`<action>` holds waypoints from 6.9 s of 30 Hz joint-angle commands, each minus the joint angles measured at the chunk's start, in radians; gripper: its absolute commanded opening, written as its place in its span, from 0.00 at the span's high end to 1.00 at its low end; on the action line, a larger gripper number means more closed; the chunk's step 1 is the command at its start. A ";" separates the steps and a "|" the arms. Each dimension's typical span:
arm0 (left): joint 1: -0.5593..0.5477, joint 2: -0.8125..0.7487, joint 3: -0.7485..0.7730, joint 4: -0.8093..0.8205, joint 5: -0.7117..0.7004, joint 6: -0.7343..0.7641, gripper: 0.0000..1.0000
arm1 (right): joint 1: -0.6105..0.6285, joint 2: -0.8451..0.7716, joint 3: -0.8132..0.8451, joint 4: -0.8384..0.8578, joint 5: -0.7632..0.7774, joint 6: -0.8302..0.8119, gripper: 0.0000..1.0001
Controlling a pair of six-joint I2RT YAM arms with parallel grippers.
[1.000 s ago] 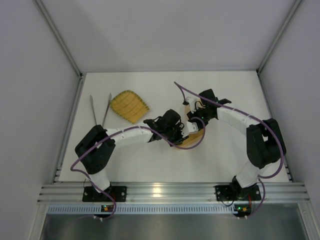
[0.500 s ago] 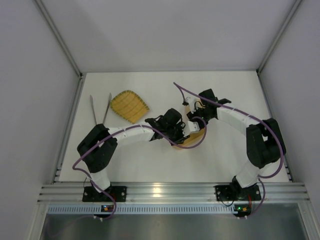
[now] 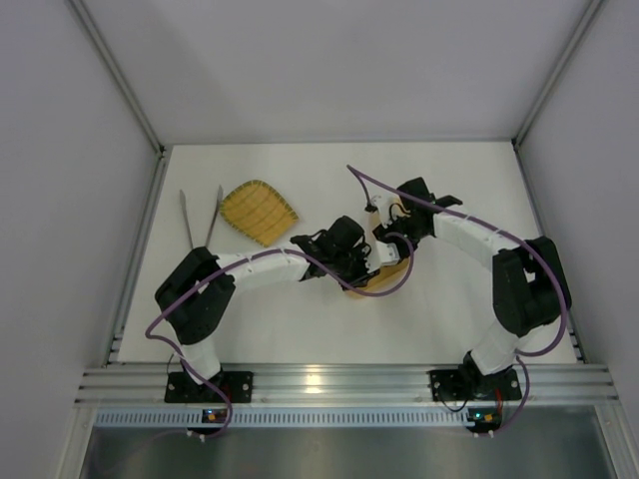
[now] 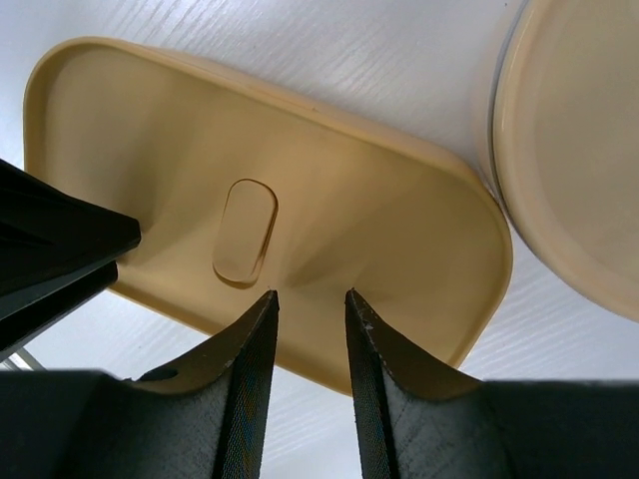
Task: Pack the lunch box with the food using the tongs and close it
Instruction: Close the box lid on the packing box, then adjust the packing box at the center of the board, then move the packing box to the center of the board, then reset both arms
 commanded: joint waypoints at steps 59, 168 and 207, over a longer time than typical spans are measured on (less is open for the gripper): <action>0.195 0.239 0.387 -0.332 0.083 -0.052 0.79 | -0.434 -0.231 -0.027 -0.143 -0.118 0.030 0.64; 0.633 -0.179 0.034 -0.159 0.333 -0.385 0.27 | 0.011 0.214 0.228 -0.389 -0.339 -0.266 0.79; 1.106 -0.438 -0.012 -0.352 0.206 -0.318 0.02 | -0.703 -0.369 -0.058 0.124 -0.247 0.130 0.01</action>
